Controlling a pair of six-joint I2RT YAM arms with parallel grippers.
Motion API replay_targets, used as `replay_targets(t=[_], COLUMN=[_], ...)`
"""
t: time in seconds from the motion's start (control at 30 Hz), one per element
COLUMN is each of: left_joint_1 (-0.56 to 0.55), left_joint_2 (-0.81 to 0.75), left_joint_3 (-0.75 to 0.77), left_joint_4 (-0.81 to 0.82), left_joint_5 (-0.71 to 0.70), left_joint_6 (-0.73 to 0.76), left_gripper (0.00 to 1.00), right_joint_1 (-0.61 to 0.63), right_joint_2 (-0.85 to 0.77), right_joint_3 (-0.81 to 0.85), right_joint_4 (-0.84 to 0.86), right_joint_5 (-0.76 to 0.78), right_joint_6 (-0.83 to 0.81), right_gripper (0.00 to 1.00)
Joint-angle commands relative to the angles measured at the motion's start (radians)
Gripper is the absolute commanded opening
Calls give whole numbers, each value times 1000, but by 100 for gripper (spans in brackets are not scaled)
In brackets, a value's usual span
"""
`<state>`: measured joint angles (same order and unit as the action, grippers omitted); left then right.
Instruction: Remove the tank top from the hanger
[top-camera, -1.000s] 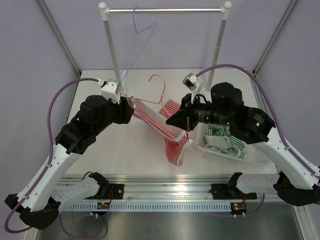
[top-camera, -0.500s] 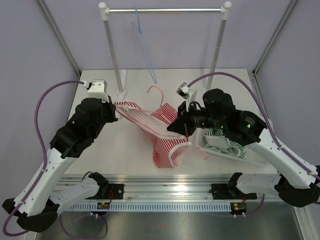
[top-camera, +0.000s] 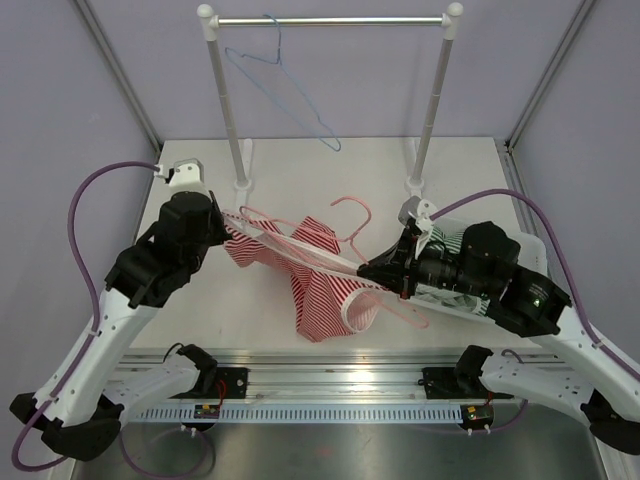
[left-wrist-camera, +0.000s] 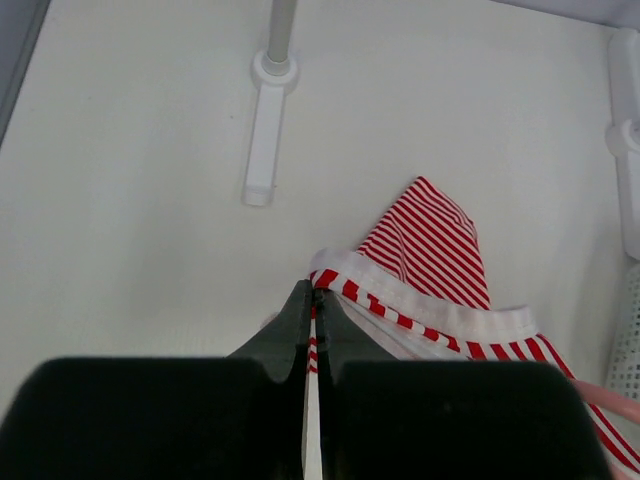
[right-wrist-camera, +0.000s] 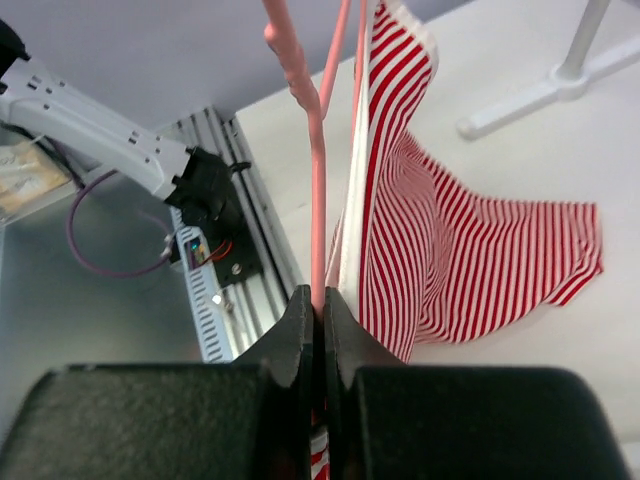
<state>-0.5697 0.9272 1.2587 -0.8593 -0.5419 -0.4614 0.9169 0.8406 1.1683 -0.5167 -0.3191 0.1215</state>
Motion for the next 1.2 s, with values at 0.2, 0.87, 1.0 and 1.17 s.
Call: replay_targets(t=[0.2, 0.87, 1.0, 1.17], left_joint_1=[59, 54, 54, 53], left_joint_2=[-129, -125, -65, -70], left_joint_3=[-103, -309, -279, -208], left_joint_4=[306, 217, 203, 137], left_joint_5=[498, 439, 476, 453], left_joint_6=[49, -11, 7, 35], left_gripper=[0, 0, 15, 80], right_joint_1=[10, 8, 10, -51], right_joint_2=[-26, 115, 167, 310], right_joint_3=[-143, 40, 186, 417], right_joint_4=[505, 407, 152, -67], right_joint_5=[137, 800, 923, 950], right_joint_6=[-40, 56, 87, 79], right_gripper=[0, 0, 0, 0])
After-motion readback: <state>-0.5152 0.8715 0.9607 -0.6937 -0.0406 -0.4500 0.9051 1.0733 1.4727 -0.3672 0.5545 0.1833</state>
